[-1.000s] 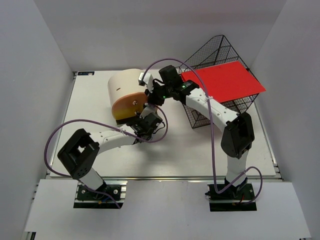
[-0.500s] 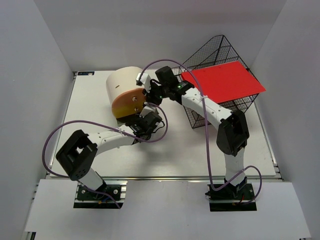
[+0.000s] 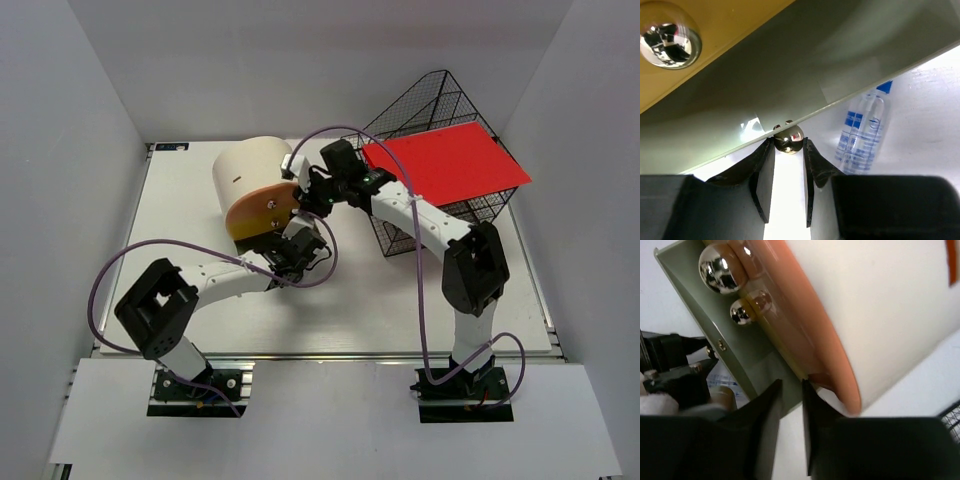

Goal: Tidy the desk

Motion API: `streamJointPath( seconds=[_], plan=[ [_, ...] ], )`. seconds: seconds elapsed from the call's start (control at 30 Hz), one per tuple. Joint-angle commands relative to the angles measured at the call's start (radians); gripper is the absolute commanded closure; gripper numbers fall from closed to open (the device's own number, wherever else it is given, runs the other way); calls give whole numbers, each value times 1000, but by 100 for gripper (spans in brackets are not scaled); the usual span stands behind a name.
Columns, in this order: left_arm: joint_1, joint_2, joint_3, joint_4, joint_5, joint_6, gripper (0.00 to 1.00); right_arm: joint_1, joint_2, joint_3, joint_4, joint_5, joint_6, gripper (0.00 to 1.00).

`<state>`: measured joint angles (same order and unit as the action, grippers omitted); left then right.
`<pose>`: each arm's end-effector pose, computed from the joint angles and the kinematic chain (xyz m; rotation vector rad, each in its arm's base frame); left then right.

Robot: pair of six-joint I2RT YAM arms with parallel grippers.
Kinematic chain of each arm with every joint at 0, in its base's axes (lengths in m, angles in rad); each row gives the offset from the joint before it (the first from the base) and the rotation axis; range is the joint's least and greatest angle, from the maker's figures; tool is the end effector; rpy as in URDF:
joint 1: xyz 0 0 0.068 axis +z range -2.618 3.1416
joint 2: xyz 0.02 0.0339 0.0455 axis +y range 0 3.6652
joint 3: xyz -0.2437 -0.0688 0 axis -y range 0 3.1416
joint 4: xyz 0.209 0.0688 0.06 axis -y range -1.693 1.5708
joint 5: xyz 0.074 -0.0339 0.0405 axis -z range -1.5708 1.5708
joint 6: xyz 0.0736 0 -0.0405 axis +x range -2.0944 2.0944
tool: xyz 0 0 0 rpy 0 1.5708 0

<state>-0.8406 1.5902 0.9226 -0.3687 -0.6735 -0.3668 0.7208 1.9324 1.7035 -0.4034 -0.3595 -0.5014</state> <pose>0.2296 -0.1877 0.1617 0.3280 2.3053 0.3078 0.3125 0.3090 0.2680 -1.4249 1.6815 0.5182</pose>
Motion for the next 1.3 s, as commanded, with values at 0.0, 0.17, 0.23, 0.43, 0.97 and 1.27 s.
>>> streamJointPath(
  seconds=[0.0, 0.17, 0.23, 0.43, 0.97, 1.27],
  plan=[
    [-6, -4, 27, -10, 28, -53, 62, -1, -75, -37, 35, -48, -34, 67],
    [-6, -70, 35, -22, 15, -50, 40, -7, -165, -119, 32, -94, -61, 51],
    [-6, -85, 45, -36, 18, -49, 40, -7, -209, -140, 17, -113, -69, 49],
    [-15, -171, 35, -53, 122, -40, 42, -6, -314, -160, -69, -162, -98, 48],
    [-15, -218, -73, 42, 417, 111, 34, -63, -519, -304, 17, -58, 52, 77],
    [-15, -60, -42, 111, 341, 137, 33, -173, -631, -375, 101, -78, 112, 66]
  ],
)
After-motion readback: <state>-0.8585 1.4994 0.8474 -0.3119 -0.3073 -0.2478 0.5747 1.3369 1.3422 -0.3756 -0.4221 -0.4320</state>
